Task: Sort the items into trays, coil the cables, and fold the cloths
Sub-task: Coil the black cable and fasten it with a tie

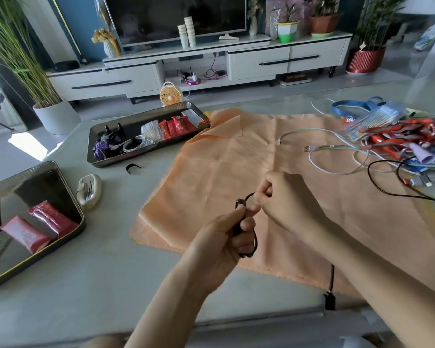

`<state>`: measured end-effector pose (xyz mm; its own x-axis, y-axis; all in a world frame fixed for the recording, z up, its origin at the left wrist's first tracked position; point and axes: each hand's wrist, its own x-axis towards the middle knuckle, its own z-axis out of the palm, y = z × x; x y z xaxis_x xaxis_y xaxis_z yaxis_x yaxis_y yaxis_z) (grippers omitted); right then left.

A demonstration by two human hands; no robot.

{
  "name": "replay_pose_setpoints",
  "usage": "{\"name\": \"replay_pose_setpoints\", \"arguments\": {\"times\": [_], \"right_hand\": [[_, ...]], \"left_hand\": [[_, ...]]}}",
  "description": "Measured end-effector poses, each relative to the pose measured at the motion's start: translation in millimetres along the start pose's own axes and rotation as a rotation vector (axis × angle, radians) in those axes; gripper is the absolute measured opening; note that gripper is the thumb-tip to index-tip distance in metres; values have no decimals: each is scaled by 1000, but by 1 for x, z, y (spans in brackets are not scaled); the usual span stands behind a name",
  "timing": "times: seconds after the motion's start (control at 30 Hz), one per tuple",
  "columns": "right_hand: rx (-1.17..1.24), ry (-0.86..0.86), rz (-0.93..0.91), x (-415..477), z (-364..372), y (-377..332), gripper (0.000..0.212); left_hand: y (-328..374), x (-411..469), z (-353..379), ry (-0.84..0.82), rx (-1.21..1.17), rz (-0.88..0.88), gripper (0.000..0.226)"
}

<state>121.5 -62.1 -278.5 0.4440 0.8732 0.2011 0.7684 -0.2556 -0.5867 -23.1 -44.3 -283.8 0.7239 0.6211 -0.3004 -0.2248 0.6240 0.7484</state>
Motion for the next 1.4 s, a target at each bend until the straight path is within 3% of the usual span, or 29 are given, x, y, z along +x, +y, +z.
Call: {"name": "replay_pose_setpoints", "arguments": {"times": [0.13, 0.23, 0.4, 0.5, 0.6, 0.67, 0.77, 0.83, 0.87, 1.03, 1.13, 1.27, 1.4], "right_hand": [[-30, 192, -118, -13, 1, -20, 6], [-10, 234, -340, -29, 9, -34, 11], [73, 127, -565, -50, 23, -38, 6], [220, 10, -650, -55, 28, -35, 8], [588, 56, -407, -52, 27, -35, 7], [554, 117, -203, -46, 26, -32, 19], [626, -289, 85, -35, 26, -24, 45], [813, -501, 149, -33, 28, -22, 39], [865, -515, 134, -34, 29, -22, 38], [887, -209, 21, -37, 35, -22, 15], [833, -103, 34, -36, 35, -20, 16], [894, -46, 107, -42, 39, -19, 25], [980, -38, 138, -48, 45, -23, 22]], "left_hand": [[-11, 5, 3, 251, -9, 102, 23], [-9, 6, 0, 281, -122, 112, 30], [7, 0, -9, 286, -243, 87, 41], [23, 0, -15, 255, -405, 141, 34], [26, 3, -15, 259, -432, 227, 26], [21, 6, -12, 262, -333, 263, 25], [15, 8, -8, 209, -216, 256, 28], [14, 8, -8, 148, -190, 217, 32], [14, 7, -9, 125, -185, 198, 34], [16, 5, -10, 30, -202, 172, 32], [14, 8, -6, 45, -183, 169, 33], [7, 6, -1, 95, -72, 199, 19], [2, 5, -1, 214, 66, 243, 30]]}}
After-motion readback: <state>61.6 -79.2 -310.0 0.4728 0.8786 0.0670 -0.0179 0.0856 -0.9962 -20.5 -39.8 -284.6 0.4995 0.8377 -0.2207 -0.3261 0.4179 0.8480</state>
